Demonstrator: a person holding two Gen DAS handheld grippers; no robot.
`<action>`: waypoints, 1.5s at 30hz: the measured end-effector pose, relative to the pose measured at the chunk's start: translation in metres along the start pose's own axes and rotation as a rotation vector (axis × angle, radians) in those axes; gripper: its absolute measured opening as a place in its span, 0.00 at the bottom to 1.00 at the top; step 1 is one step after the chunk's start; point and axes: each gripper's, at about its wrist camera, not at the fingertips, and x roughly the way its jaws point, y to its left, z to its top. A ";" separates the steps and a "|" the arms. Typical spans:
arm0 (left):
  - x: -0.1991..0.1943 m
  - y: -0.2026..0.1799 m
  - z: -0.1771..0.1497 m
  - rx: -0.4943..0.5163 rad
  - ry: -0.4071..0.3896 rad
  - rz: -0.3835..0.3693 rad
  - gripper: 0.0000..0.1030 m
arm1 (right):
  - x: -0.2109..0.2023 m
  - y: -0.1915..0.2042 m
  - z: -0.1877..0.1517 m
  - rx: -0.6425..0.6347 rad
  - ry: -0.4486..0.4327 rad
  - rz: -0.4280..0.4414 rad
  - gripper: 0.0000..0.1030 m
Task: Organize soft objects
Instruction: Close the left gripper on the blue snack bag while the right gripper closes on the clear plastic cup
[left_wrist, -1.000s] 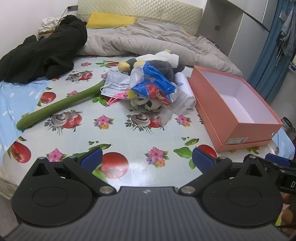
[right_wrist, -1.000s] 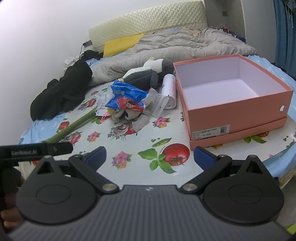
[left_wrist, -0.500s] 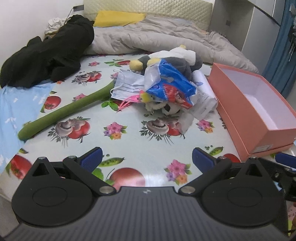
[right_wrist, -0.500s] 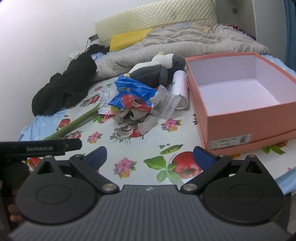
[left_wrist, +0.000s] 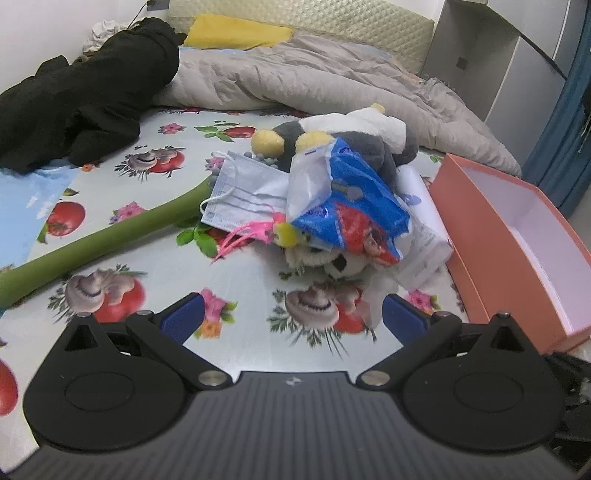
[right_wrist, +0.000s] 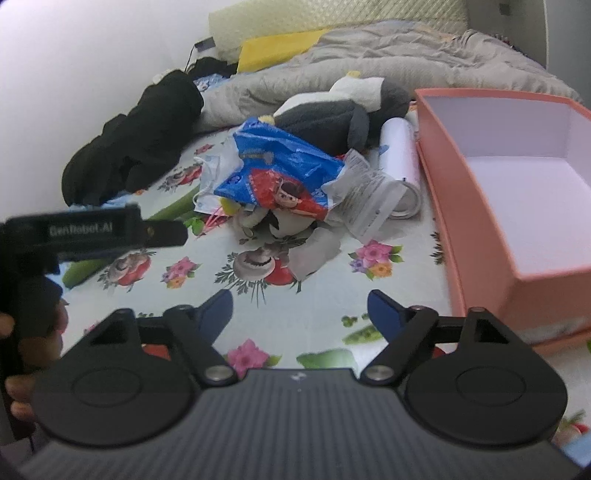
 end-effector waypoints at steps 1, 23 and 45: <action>0.004 0.001 0.003 -0.004 -0.004 -0.006 1.00 | 0.006 0.000 0.002 -0.005 0.005 0.003 0.77; 0.093 0.005 0.064 -0.047 -0.055 -0.109 0.58 | 0.116 -0.009 0.030 -0.062 0.057 -0.010 0.68; 0.025 0.014 0.010 -0.135 -0.047 -0.109 0.12 | 0.075 -0.001 0.025 -0.071 0.074 -0.050 0.06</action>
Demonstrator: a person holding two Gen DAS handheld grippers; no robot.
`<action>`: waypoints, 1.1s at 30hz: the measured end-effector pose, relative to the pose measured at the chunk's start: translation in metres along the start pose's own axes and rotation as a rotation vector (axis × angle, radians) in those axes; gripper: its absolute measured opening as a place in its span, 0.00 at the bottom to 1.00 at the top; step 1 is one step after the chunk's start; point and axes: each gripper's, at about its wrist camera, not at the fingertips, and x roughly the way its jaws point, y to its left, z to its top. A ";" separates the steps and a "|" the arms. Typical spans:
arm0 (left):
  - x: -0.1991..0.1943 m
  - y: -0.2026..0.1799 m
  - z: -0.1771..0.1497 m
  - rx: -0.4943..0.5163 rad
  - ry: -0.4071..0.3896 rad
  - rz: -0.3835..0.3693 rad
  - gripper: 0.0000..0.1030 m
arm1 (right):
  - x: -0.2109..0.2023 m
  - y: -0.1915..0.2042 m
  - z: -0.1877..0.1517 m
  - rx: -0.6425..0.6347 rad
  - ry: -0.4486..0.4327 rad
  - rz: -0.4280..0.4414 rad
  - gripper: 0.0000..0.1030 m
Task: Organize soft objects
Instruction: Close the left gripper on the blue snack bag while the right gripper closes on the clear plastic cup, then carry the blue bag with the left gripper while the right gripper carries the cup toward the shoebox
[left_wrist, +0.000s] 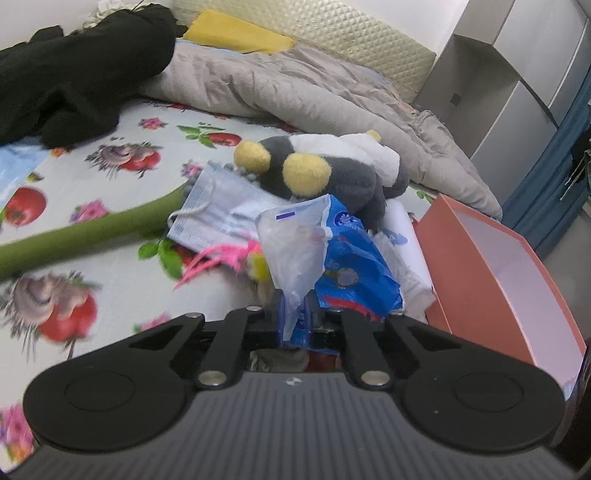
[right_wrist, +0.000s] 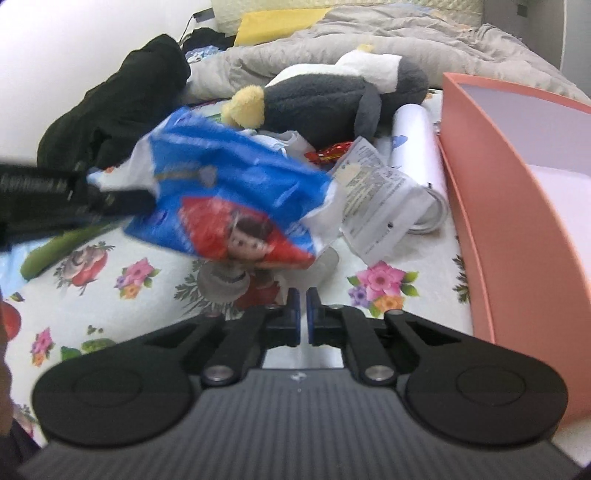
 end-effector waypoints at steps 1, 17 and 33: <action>-0.005 0.002 -0.005 -0.007 -0.001 0.007 0.12 | -0.004 0.000 -0.002 0.004 -0.002 -0.003 0.06; -0.047 0.060 -0.071 -0.157 0.061 0.090 0.17 | -0.006 0.008 -0.002 0.083 -0.047 -0.029 0.12; -0.040 0.025 -0.074 0.279 0.081 0.147 0.88 | 0.057 0.008 0.004 0.048 -0.005 -0.083 0.41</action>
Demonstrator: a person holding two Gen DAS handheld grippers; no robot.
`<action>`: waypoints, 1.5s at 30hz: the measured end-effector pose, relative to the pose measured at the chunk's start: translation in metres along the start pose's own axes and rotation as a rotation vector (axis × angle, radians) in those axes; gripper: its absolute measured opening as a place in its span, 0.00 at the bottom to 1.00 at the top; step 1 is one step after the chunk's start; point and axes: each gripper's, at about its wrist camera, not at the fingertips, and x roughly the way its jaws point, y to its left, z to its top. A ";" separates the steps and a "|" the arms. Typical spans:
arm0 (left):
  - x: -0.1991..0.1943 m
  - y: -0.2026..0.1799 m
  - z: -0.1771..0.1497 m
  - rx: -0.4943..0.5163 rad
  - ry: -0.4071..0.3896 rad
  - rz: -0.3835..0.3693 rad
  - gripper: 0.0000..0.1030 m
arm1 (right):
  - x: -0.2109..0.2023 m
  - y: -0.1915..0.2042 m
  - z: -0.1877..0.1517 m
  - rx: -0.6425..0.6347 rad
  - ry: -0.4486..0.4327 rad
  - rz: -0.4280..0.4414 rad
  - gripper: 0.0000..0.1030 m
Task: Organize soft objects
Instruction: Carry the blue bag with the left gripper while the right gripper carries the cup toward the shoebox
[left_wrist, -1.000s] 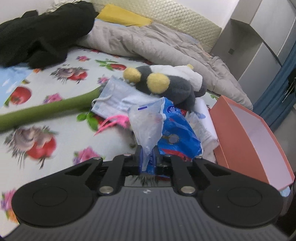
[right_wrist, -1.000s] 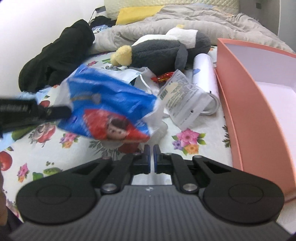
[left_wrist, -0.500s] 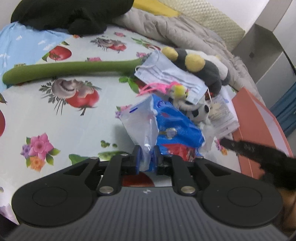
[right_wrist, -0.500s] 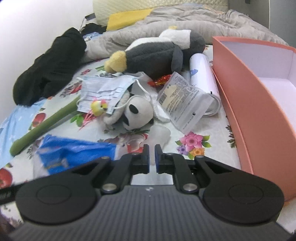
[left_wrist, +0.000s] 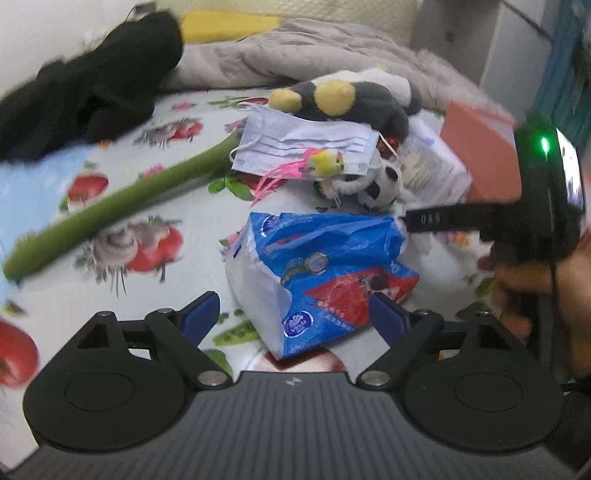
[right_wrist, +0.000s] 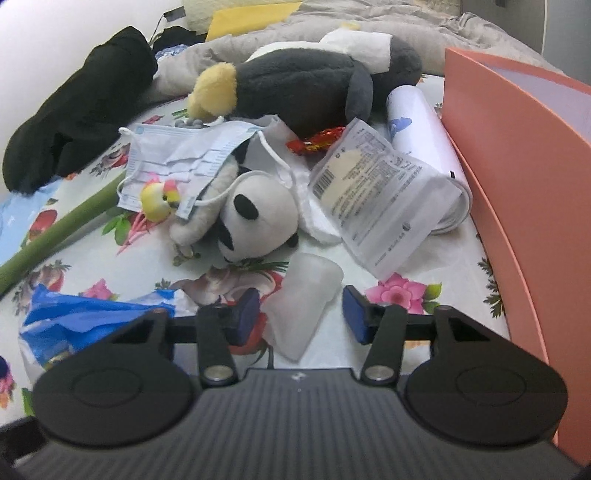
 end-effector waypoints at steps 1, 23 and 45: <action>0.001 -0.004 0.001 0.032 -0.005 0.001 0.89 | 0.000 0.000 0.001 -0.004 0.001 -0.006 0.35; 0.051 -0.069 -0.009 0.701 -0.017 -0.037 0.95 | -0.060 -0.023 -0.038 -0.016 0.025 -0.008 0.19; 0.072 -0.051 0.016 0.299 0.083 -0.121 0.39 | -0.082 -0.031 -0.070 -0.031 0.021 0.011 0.19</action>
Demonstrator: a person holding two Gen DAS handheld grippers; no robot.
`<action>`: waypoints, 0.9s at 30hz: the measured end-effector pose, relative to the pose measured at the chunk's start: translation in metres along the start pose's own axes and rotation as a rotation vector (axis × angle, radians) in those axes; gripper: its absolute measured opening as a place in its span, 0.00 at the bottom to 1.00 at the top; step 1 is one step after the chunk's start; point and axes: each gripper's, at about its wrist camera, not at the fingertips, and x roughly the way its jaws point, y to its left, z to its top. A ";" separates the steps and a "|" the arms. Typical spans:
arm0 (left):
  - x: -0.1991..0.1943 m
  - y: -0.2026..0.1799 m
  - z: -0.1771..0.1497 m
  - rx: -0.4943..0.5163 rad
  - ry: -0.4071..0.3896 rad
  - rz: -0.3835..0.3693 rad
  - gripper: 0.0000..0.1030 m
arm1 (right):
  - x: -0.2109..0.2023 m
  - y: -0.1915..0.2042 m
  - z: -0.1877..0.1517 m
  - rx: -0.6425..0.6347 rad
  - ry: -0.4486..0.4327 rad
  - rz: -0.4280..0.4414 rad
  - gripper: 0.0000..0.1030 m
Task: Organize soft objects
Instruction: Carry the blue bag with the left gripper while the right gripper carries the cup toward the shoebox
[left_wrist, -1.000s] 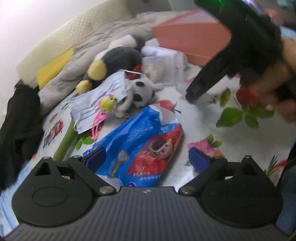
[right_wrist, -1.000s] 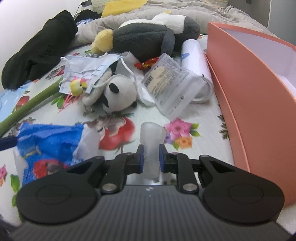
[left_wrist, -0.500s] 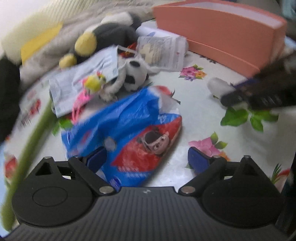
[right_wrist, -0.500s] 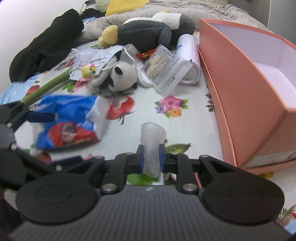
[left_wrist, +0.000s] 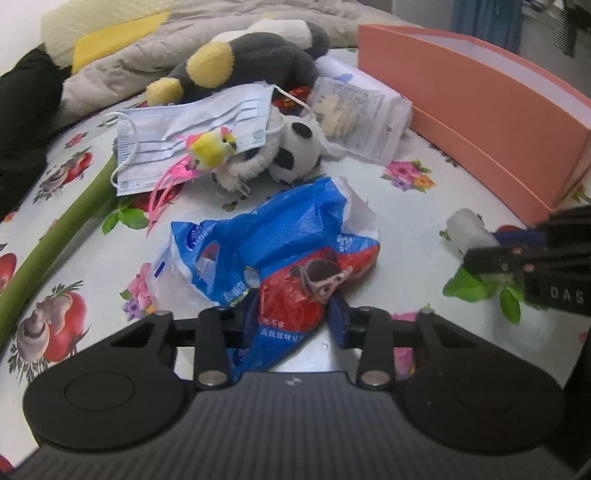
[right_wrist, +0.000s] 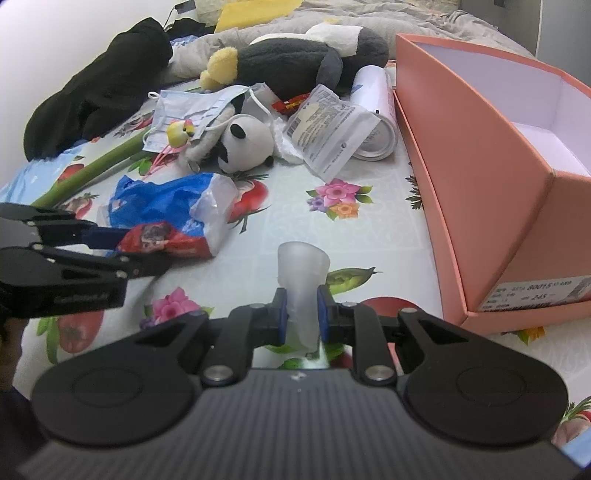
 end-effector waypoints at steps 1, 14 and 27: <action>0.000 -0.001 0.000 -0.011 -0.002 0.007 0.37 | 0.000 -0.001 0.000 0.002 -0.002 0.001 0.19; -0.032 -0.002 -0.003 -0.363 -0.042 0.019 0.18 | -0.016 0.000 -0.001 0.018 -0.017 0.015 0.15; -0.087 -0.009 -0.007 -0.492 -0.074 -0.021 0.17 | -0.057 0.005 0.008 0.022 -0.051 0.040 0.15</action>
